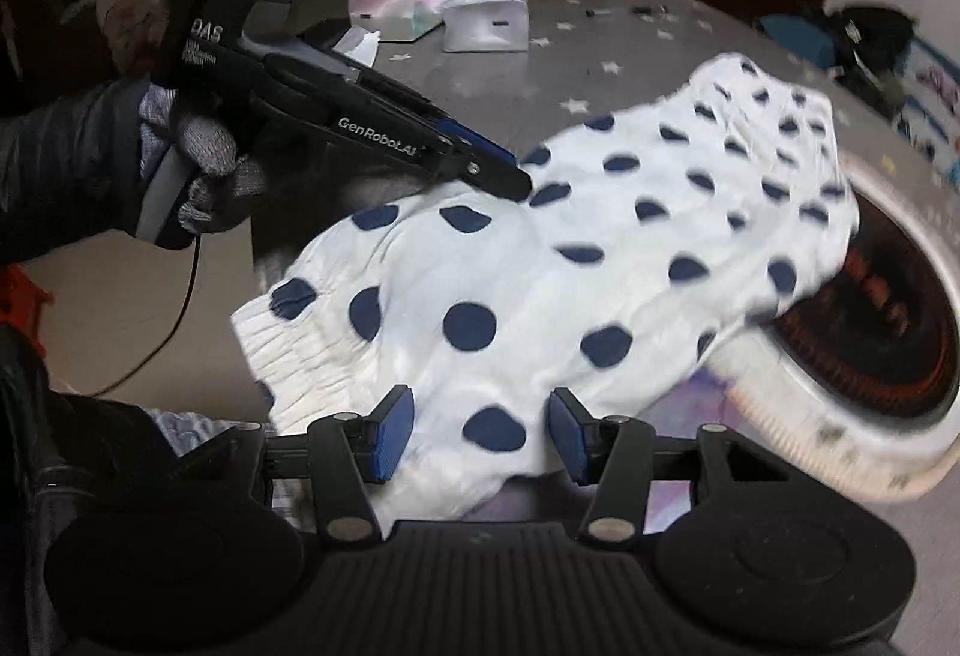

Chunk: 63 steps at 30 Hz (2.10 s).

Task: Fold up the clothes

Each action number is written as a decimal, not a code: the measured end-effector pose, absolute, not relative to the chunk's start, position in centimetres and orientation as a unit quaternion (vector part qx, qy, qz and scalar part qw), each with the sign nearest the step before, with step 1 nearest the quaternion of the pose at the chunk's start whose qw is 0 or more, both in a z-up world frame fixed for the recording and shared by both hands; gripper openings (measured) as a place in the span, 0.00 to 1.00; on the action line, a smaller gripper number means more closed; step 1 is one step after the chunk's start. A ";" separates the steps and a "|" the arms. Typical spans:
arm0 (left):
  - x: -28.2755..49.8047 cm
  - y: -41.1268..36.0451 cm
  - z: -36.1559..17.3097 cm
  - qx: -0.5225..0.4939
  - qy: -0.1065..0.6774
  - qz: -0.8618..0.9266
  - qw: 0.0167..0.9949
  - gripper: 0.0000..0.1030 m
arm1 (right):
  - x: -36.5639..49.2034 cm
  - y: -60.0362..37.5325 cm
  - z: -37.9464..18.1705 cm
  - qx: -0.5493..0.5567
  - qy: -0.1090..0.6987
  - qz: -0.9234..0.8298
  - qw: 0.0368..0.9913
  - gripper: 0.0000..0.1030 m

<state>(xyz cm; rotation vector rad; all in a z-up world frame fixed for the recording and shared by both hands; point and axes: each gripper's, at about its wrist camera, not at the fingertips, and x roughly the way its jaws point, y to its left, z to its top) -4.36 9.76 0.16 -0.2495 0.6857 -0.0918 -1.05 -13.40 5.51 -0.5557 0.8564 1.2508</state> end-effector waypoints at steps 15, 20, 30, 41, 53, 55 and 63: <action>-2.3 8.3 4.2 -0.092 0.304 -0.066 0.946 0.26 | 10.4 -16.0 7.9 -0.144 0.381 0.453 0.793 0.41; -0.6 7.2 3.9 -0.082 0.317 -0.078 0.942 0.40 | 14.6 -15.3 5.9 -0.114 0.391 0.436 0.802 0.40; 1.7 7.7 2.1 -0.094 0.355 -0.072 0.927 0.49 | 18.3 -13.3 3.2 -0.073 0.393 0.461 0.792 0.40; 2.0 7.7 1.0 -0.098 0.372 -0.062 0.921 0.54 | 17.2 -12.4 3.8 -0.090 0.373 0.505 0.773 0.21; 2.2 7.7 0.9 -0.091 0.373 -0.060 0.921 0.54 | 17.9 -14.3 4.5 -0.114 0.365 0.452 0.806 0.01; 2.1 7.7 0.9 -0.090 0.373 -0.060 0.921 0.54 | 17.9 -14.5 4.6 -0.123 0.362 0.441 0.812 0.00; 1.8 7.7 1.5 -0.093 0.369 -0.060 0.923 0.55 | 17.6 -14.5 6.0 -0.109 0.342 0.445 0.820 0.05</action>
